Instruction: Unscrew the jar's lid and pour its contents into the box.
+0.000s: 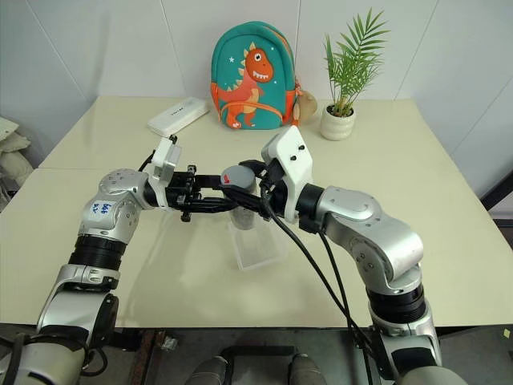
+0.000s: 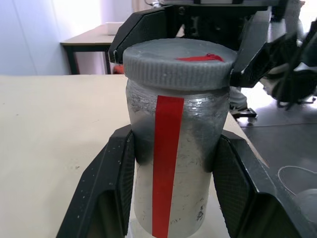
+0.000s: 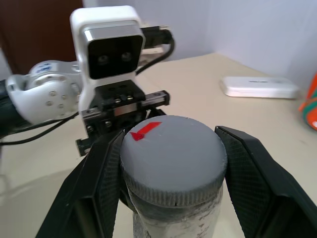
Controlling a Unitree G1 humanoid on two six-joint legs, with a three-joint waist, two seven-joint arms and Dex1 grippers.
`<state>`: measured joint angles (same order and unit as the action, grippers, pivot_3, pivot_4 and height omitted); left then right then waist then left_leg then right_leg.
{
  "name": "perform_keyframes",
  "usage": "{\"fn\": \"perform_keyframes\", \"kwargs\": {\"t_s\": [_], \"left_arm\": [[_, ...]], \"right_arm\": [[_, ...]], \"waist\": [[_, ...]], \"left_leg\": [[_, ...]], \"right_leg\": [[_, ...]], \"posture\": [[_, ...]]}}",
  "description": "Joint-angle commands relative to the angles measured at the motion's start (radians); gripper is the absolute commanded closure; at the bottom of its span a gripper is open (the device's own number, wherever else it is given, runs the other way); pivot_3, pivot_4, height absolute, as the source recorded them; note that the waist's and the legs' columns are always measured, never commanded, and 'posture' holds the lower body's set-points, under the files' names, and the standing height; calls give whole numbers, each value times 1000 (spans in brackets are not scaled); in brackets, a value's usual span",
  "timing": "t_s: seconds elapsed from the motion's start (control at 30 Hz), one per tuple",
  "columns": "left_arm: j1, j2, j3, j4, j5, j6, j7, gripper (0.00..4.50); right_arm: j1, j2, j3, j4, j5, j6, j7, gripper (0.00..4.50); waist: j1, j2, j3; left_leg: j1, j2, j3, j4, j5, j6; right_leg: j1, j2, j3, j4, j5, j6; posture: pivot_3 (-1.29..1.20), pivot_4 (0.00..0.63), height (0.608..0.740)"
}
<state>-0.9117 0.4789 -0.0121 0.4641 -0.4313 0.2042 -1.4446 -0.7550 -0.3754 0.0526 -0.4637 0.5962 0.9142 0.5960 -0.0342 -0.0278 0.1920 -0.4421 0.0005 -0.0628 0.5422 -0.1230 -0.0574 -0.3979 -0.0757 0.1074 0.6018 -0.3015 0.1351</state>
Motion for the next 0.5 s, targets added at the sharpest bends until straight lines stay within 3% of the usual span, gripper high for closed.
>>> {"fn": "perform_keyframes", "kwargs": {"t_s": [0.03,0.5], "left_arm": [[-46,0,-3,74,31,-37,-6,2619],[-150,-9,-71,262,54,-145,-120,2619]], "right_arm": [[-60,6,-7,-47,119,-64,148,1954],[-96,-57,35,48,126,-150,388,1954]], "waist": [[0,0,0],[0,-1,0]], "left_leg": [[0,0,0,0,0,0],[-1,0,0,0,0,0]], "right_leg": [[0,0,0,0,0,0],[0,0,0,-1,0,1]], "posture": [[0,150,740],[0,150,740]]}}
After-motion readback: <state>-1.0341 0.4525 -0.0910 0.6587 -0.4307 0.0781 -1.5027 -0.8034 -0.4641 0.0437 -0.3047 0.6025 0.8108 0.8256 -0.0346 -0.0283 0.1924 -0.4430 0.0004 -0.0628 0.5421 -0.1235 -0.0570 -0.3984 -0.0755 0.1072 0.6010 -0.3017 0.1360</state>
